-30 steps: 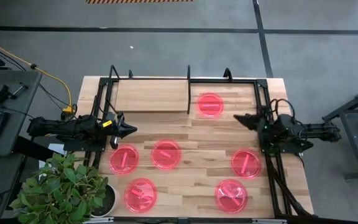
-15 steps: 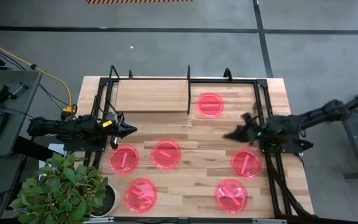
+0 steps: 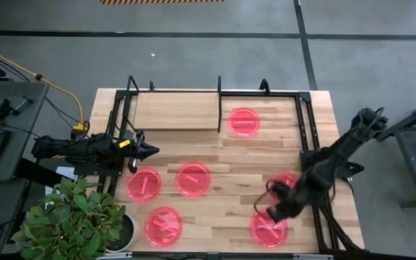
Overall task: Place and stack plates onto a shelf
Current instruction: Put the pink plate on the shelf
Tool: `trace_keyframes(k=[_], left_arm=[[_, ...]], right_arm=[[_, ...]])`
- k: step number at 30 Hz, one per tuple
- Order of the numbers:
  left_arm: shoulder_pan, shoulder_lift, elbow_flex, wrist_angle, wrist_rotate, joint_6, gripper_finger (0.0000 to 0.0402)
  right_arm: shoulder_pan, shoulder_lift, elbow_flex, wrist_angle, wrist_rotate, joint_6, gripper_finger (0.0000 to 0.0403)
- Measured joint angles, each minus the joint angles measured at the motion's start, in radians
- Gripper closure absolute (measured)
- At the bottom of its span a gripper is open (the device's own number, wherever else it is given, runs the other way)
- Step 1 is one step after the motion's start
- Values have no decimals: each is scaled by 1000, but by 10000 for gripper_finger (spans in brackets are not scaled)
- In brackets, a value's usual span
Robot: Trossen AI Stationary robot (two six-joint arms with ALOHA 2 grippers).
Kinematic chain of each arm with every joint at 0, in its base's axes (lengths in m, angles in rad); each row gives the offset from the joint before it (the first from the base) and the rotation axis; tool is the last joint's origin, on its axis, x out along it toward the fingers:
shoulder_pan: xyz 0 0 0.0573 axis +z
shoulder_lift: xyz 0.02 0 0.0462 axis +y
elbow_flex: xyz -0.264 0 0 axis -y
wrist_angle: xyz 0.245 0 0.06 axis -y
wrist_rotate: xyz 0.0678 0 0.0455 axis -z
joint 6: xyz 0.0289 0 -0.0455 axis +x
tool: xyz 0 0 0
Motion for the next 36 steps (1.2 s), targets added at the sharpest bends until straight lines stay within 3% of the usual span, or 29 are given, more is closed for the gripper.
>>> trace_keyframes(k=[7, 9, 11, 15, 17, 25, 29, 36], left_arm=[[0, 0, 0, 0, 0, 0, 401], [0, 0, 0, 0, 0, 0, 401], [0, 0, 0, 0, 0, 0, 401], [0, 0, 0, 0, 0, 0, 401], [0, 0, 0, 0, 0, 0, 401], [0, 0, 0, 0, 0, 0, 401], [0, 0, 0, 0, 0, 0, 401], [0, 0, 0, 0, 0, 0, 401]], right_arm=[[84, 145, 0, -49, -93, 70, 253], [92, 172, -6, -105, -103, 68, 231], [94, 171, -59, -55, -119, 75, 218], [95, 130, -244, 289, -113, 119, 211], [99, 99, -309, 372, -60, 149, 210], [115, 36, -387, 374, -12, 115, 210], [116, 57, -413, 492, 22, 83, 210], [118, 110, -412, 549, 14, 43, 212]])
